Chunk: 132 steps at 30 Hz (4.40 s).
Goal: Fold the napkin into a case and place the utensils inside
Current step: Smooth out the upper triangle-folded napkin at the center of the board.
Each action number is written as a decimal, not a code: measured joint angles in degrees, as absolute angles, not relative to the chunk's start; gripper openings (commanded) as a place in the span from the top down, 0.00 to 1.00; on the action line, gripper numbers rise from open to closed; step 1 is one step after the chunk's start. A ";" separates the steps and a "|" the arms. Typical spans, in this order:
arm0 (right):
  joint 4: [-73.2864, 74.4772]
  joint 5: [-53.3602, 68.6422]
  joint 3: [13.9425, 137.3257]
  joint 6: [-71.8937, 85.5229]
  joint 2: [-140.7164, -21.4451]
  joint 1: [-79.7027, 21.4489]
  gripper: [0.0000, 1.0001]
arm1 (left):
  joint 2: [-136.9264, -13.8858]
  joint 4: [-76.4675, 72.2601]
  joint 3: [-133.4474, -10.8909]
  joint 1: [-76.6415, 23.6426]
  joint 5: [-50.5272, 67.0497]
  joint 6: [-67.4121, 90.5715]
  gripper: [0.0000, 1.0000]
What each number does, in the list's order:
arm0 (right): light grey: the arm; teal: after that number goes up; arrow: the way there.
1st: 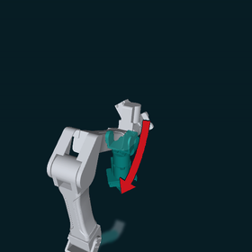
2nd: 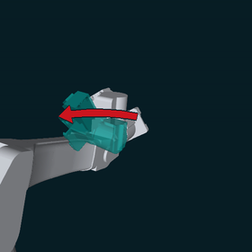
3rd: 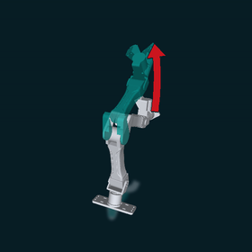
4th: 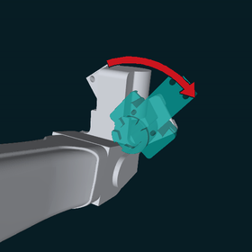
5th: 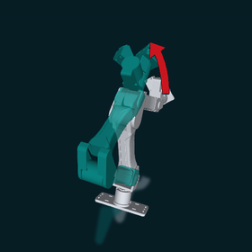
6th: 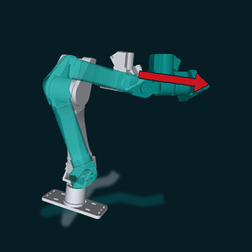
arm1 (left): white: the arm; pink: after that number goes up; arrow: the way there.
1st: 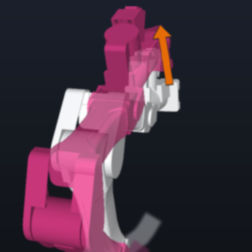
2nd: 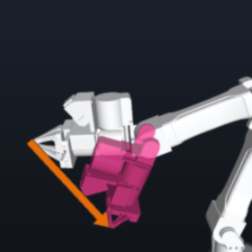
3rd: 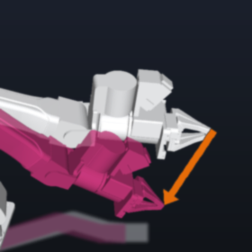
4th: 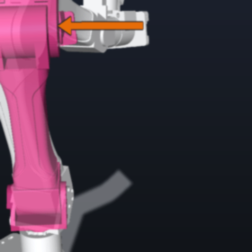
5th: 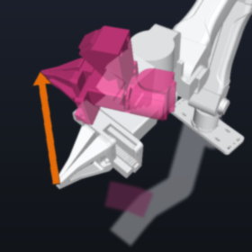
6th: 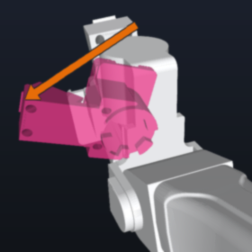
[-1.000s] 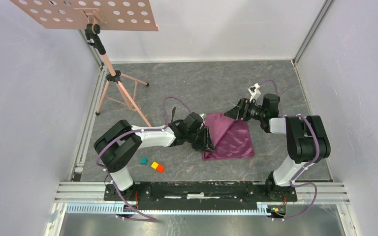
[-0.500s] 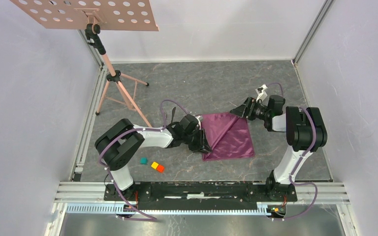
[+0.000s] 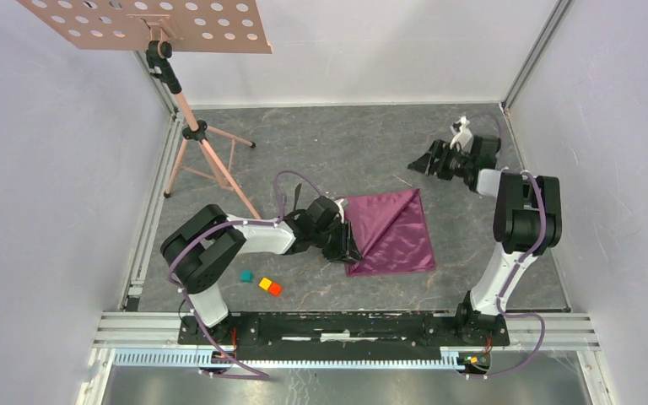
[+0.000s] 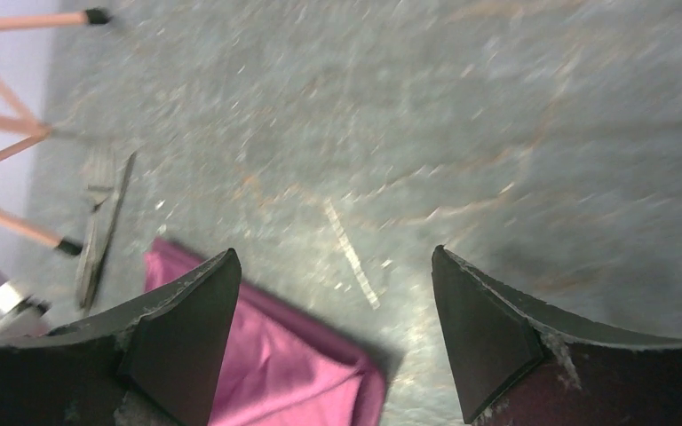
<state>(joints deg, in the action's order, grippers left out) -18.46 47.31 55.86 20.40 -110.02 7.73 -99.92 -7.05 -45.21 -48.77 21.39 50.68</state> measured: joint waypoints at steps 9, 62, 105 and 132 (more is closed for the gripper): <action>4.56 25.52 61.80 11.70 -94.50 0.47 0.16 | -98.24 1.96 -51.03 -48.77 21.34 48.53 0.42; 5.80 8.36 14.00 21.37 -53.06 -18.48 0.94 | -120.77 30.48 -87.72 -35.79 7.38 31.53 0.75; -52.18 46.44 17.10 43.53 -94.85 -27.53 0.47 | -122.32 17.30 -83.70 -32.32 23.03 33.58 0.79; -56.97 44.82 7.44 42.24 -91.96 -34.50 0.48 | -123.20 14.57 -82.65 -30.48 27.11 33.63 0.80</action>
